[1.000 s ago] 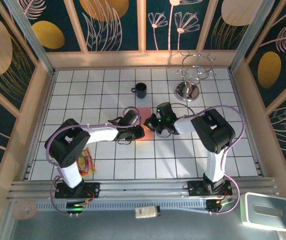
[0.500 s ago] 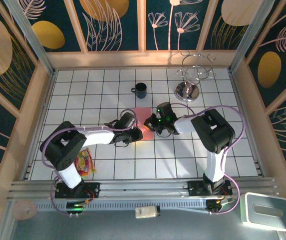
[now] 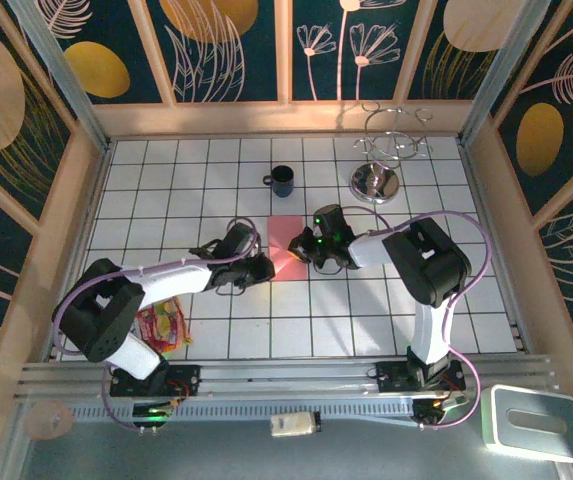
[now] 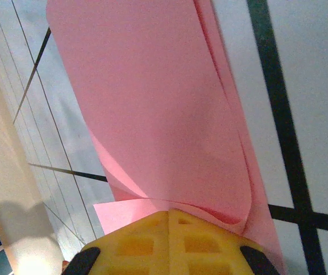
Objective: Fold a paper plane with a square sheet of paper (pick it up from the middle)
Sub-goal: Fold the triangle a second time at the center of the table.
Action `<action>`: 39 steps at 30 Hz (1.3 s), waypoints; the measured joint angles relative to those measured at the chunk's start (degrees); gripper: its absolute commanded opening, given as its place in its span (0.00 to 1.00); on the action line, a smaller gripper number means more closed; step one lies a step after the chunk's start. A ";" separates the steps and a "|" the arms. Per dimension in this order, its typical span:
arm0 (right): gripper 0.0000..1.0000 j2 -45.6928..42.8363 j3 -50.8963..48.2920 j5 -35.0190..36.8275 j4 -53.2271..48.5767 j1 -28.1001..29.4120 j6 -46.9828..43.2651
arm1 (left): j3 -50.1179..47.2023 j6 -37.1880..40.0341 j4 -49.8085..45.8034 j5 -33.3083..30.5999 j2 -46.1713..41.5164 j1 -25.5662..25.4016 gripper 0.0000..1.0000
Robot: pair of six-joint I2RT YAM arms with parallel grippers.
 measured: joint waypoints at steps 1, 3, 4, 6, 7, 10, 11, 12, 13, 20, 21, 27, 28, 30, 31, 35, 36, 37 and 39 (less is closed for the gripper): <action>0.00 0.00 0.00 0.00 0.00 0.00 0.00 | 1.49 0.22 0.44 0.17 0.07 0.00 0.15; 0.00 0.00 0.00 0.00 0.00 0.00 0.00 | 3.61 0.44 1.25 0.55 0.83 0.00 0.13; 0.00 0.00 -0.02 0.00 0.00 0.00 0.00 | 4.39 0.46 1.66 0.63 1.49 0.00 0.12; 0.00 0.00 -0.02 0.00 0.00 0.00 0.00 | 5.38 0.44 2.23 0.87 3.43 0.00 0.11; 0.00 0.00 0.00 0.00 0.02 0.00 0.00 | 5.60 0.42 2.25 1.03 4.37 0.00 0.10; 0.00 0.00 0.00 0.00 0.02 0.00 0.00 | 5.64 0.35 2.19 1.57 7.63 0.09 0.10; 0.00 0.00 0.00 0.00 0.00 0.00 0.00 | 5.64 0.35 2.21 1.84 8.50 0.13 0.09; 0.00 0.00 0.00 0.00 0.00 0.00 0.00 | 5.64 0.33 2.19 2.01 9.31 0.17 0.09; 0.00 0.00 0.00 0.00 0.02 0.00 0.00 | 5.64 0.33 2.14 2.08 9.81 0.22 0.09; 0.00 0.00 0.00 -0.02 0.00 0.00 0.00 | 5.29 0.37 1.49 1.70 10.45 0.33 0.09; 0.00 0.00 0.00 0.00 0.00 0.00 0.00 | 5.11 0.39 1.33 1.51 10.45 0.33 0.09; 0.00 0.00 0.00 -0.02 0.00 -0.02 -0.07 | 4.31 0.37 1.60 1.33 10.75 0.39 0.07; 0.00 0.00 0.07 -0.02 -0.07 -0.02 -0.22 | 4.15 0.37 1.77 1.33 10.75 0.39 0.07; 0.00 0.00 0.37 -0.04 -0.68 -0.02 -0.61 | 3.89 0.37 2.21 1.38 10.73 0.39 0.06; 0.00 0.00 0.61 -0.07 -1.01 -0.02 -0.85 | 3.67 0.35 2.49 1.40 10.69 0.44 0.05; 0.00 -0.02 2.03 -0.35 -3.48 -0.02 -3.06 | 2.36 -0.11 4.37 1.49 10.29 0.55 0.00; 0.00 -0.04 2.69 -0.46 -4.68 0.00 -4.15 | 2.03 -0.11 4.92 1.60 10.21 0.55 0.00; 0.00 -0.11 3.34 -0.46 -5.90 -0.02 -5.27 | 1.75 -0.22 5.38 1.70 10.12 0.57 0.00; 0.00 -0.50 5.16 -0.46 -9.01 -0.13 -7.85 | 1.22 -0.28 6.27 2.05 9.99 0.72 0.00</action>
